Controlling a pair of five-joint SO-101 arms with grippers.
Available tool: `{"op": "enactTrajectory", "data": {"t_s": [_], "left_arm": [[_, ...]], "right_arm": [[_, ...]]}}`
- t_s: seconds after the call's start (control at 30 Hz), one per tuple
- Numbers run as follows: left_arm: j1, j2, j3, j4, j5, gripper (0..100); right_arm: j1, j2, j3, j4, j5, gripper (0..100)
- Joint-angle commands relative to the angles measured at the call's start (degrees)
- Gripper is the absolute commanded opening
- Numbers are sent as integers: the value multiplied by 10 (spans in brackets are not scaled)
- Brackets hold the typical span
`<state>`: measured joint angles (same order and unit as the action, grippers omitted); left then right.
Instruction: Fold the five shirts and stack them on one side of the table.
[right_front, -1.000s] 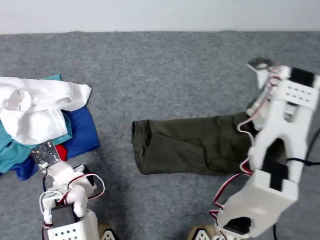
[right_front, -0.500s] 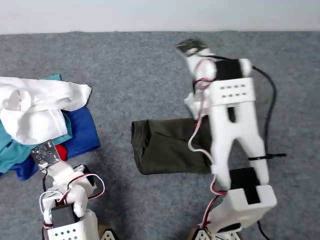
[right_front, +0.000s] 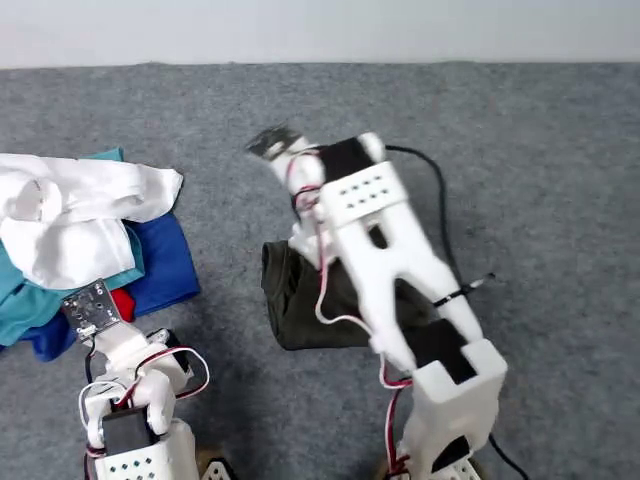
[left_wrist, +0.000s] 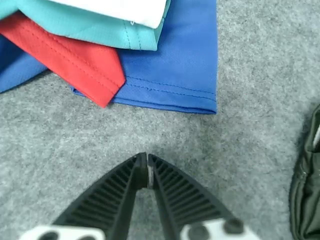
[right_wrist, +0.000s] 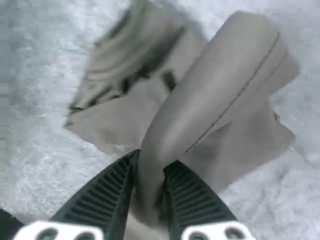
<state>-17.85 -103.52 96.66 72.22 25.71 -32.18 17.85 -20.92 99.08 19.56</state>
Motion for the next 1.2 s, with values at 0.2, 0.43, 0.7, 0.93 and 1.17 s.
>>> {"op": "enactTrajectory", "data": {"t_s": [0.2,0.43,0.7,0.93,1.17], "left_arm": [[2,-7,-2,3,5,15],[2,-7,-2,3,5,15],[2,-7,-2,3,5,15],[2,-7,-2,3,5,15],[2,-7,-2,3,5,15]], "right_arm": [[-89,9,-76,39,-1,255],[22,-52,-65,40,33,125],[110,-71,102,40,110,9],[65,-65,207,36,113,9],[-117,-65,147,28,93,9]]}}
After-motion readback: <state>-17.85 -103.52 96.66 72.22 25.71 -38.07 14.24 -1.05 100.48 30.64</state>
